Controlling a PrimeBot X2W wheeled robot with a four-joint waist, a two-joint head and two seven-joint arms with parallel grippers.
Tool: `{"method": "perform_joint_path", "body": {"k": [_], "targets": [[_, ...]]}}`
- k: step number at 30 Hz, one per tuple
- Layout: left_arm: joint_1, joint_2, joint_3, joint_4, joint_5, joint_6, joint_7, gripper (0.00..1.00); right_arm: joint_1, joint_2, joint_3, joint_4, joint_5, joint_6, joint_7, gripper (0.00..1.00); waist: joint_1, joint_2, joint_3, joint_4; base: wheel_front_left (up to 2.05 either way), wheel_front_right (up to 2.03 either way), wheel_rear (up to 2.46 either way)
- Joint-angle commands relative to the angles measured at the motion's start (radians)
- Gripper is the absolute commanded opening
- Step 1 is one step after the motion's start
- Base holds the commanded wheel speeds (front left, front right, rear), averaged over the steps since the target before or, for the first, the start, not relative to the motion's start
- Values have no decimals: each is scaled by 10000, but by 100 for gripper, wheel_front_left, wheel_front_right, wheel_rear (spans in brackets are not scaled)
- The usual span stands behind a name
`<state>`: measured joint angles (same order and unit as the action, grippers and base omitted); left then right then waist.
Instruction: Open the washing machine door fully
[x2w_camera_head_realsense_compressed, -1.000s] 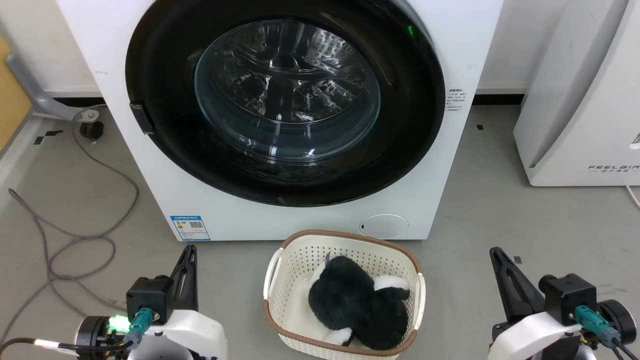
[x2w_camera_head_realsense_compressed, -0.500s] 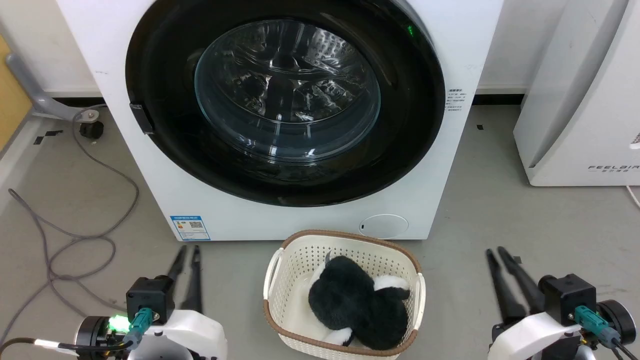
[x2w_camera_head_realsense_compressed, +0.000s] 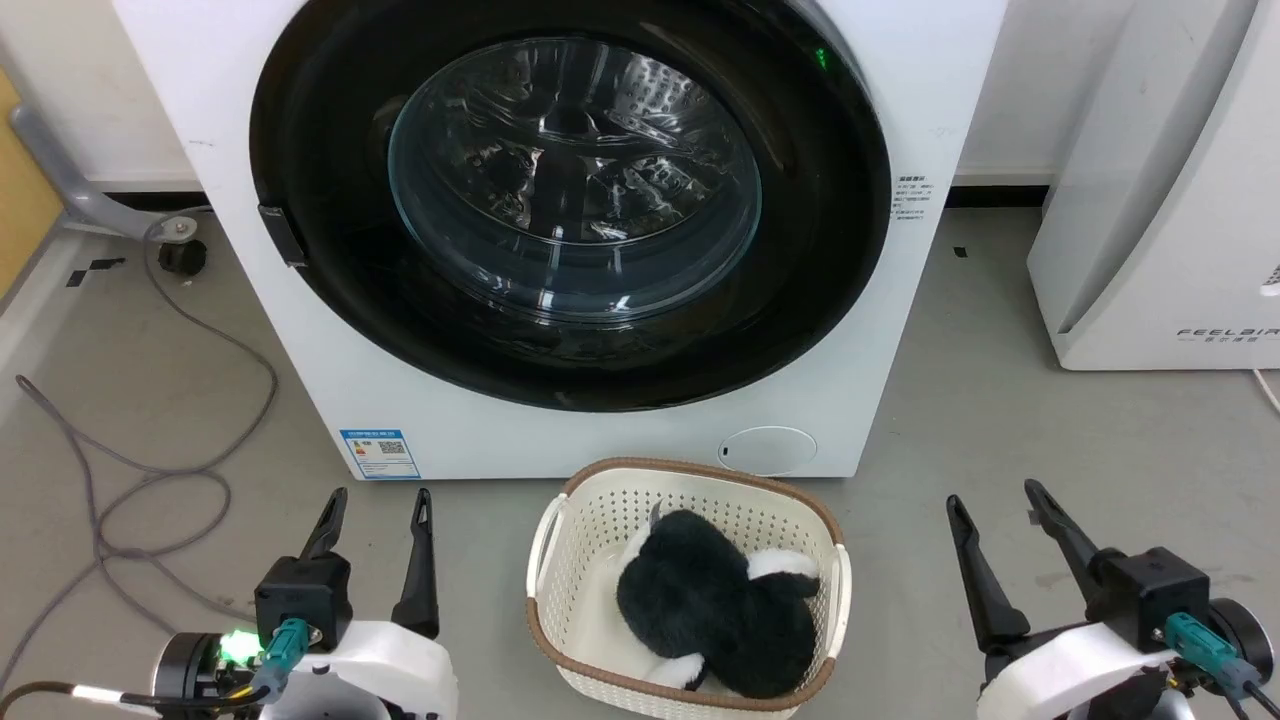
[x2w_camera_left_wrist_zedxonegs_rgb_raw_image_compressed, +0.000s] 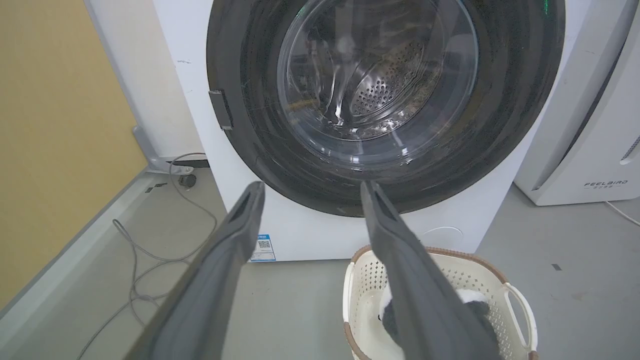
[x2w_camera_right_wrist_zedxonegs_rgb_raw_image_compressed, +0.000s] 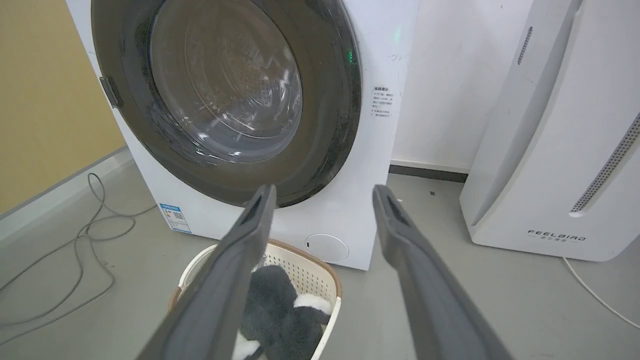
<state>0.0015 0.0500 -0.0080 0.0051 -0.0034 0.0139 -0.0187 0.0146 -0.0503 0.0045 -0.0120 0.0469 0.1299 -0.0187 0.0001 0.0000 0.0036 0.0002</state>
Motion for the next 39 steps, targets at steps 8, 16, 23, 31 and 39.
{"method": "perform_joint_path", "body": {"k": [8,16,23,31,39], "targets": [[-4,2,-89,-37,-109,207,-251,100,63,0,-51,-232,674,1,-253,75,-1,0,20,9,0,0,0],[-5,2,-149,-56,-134,333,-418,100,71,0,-101,-306,1763,2,-419,0,-1,0,39,19,0,0,0],[-13,2,-201,-73,-164,443,-564,100,18,0,-181,-236,3654,2,-566,0,-1,0,65,35,0,0,0],[-29,2,-237,-99,-178,537,-710,100,-107,0,-328,-68,6043,3,-711,0,-1,0,122,72,0,0,0],[-143,2,-275,-135,-154,611,-877,100,-494,1,-688,170,7909,3,-755,0,-1,0,305,146,0,0,0]]}}
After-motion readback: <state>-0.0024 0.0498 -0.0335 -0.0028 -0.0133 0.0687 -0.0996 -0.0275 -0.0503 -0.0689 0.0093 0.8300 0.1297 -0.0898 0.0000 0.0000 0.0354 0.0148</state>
